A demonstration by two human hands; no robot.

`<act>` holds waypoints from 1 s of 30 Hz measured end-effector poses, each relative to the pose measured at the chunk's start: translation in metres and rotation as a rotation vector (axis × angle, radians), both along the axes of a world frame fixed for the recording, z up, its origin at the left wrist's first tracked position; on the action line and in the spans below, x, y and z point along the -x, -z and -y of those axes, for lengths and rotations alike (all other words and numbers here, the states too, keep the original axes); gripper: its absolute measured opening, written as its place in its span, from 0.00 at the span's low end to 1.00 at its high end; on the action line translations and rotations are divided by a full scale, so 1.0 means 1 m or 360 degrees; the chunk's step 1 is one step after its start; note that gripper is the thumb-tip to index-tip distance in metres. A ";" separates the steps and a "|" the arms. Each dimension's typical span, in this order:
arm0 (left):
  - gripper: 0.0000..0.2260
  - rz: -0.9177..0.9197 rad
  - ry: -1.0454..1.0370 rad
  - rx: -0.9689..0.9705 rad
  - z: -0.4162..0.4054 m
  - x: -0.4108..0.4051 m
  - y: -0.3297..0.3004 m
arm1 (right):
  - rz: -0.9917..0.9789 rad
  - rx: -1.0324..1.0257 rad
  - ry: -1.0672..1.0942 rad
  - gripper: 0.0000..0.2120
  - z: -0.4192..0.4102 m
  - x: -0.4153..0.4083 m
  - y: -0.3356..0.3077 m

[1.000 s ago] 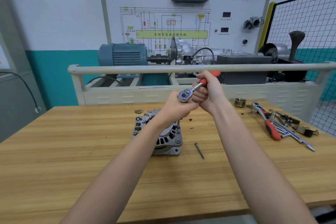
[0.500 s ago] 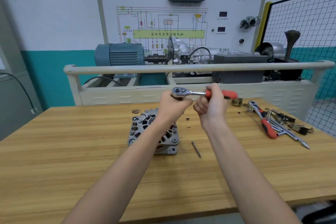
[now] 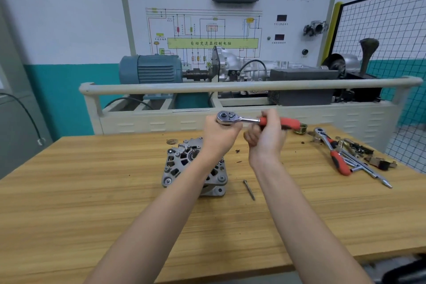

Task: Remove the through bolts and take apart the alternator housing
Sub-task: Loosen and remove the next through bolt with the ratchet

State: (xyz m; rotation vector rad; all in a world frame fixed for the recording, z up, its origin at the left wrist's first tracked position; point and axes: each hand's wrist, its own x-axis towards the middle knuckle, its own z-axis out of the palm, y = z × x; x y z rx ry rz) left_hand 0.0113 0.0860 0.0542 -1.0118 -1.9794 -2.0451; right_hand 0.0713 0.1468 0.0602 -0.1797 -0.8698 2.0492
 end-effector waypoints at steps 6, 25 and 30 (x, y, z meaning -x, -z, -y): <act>0.19 0.0123 -0.0258 -0.0247 -0.010 -0.008 0.011 | -0.0167 0.0002 0.0154 0.15 0.020 -0.010 0.020; 0.18 -0.0050 0.0183 0.0125 0.009 0.002 -0.002 | -0.0050 0.0001 -0.0005 0.16 0.003 -0.005 0.006; 0.21 0.0033 -0.0191 -0.0192 -0.005 -0.009 0.008 | -0.0167 0.0037 0.0114 0.15 0.022 -0.014 0.020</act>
